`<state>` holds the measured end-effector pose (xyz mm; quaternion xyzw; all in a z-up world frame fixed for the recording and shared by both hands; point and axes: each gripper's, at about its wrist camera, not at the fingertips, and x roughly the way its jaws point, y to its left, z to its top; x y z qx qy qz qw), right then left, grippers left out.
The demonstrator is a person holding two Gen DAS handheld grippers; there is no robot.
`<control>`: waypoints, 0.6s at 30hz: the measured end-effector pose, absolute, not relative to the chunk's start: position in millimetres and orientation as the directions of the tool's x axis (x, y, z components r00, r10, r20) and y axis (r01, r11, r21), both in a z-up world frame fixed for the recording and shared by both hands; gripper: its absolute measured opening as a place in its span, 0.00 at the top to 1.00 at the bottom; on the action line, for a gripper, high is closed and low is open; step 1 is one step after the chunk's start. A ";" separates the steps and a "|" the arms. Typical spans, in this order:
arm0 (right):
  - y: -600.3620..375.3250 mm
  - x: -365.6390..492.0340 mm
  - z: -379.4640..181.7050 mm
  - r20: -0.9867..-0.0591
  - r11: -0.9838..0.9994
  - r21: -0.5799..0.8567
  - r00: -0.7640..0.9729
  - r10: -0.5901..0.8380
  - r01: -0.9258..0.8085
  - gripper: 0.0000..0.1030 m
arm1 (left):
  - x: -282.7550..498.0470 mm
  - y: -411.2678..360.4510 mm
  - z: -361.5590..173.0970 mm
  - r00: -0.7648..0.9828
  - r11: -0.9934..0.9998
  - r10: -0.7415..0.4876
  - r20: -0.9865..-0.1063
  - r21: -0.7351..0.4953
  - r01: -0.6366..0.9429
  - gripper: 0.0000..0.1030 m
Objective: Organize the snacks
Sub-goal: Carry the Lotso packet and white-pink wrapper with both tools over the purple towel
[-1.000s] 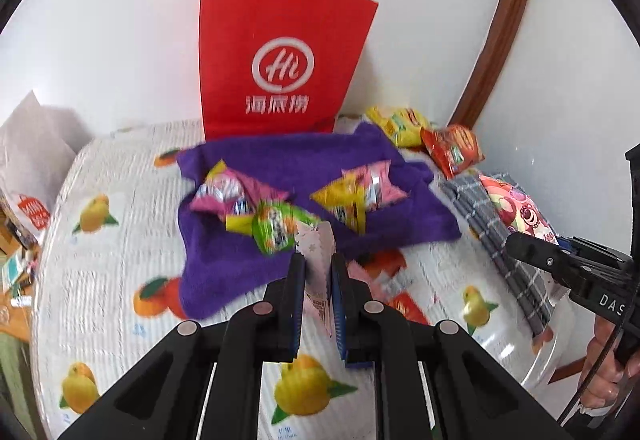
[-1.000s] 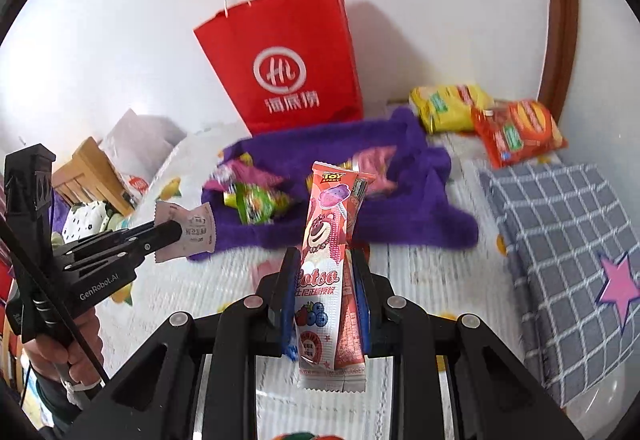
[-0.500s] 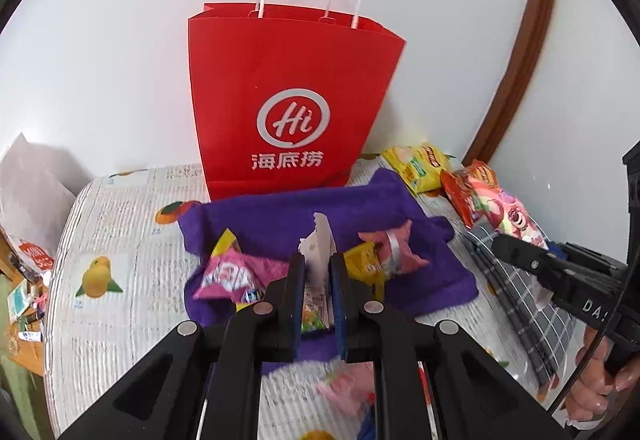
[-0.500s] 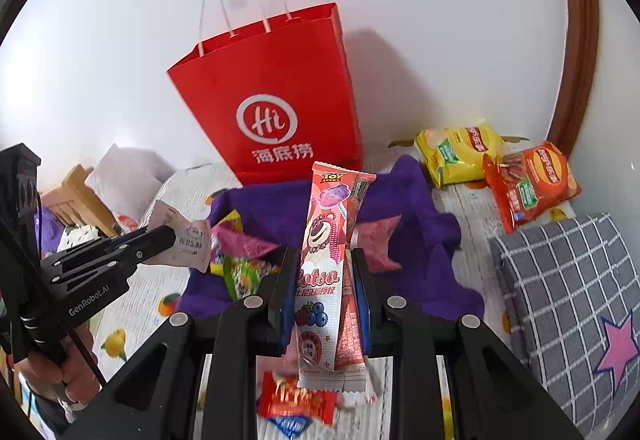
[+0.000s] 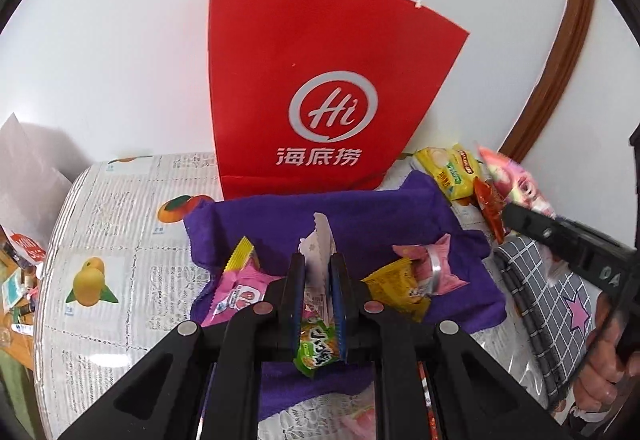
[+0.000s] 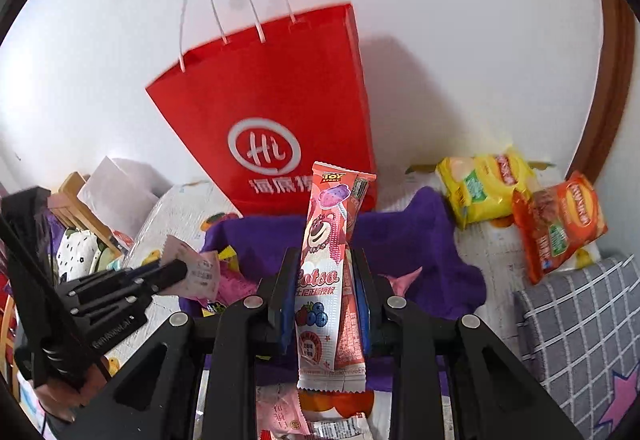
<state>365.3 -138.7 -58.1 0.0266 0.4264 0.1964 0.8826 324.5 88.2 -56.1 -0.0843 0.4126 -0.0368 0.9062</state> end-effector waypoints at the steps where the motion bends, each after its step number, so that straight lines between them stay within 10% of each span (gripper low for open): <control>1: -138.0 367.8 -62.1 -0.751 0.923 0.207 0.552 0.362 -0.324 0.76 | 326.3 90.1 -58.9 0.650 0.981 -0.141 -0.747 -0.194 -0.010 0.88; 18: -144.6 374.8 -70.7 -0.753 0.926 0.201 0.555 0.354 -0.319 0.76 | 335.8 84.5 -72.7 0.620 0.982 -0.138 -0.772 -0.190 -0.018 0.88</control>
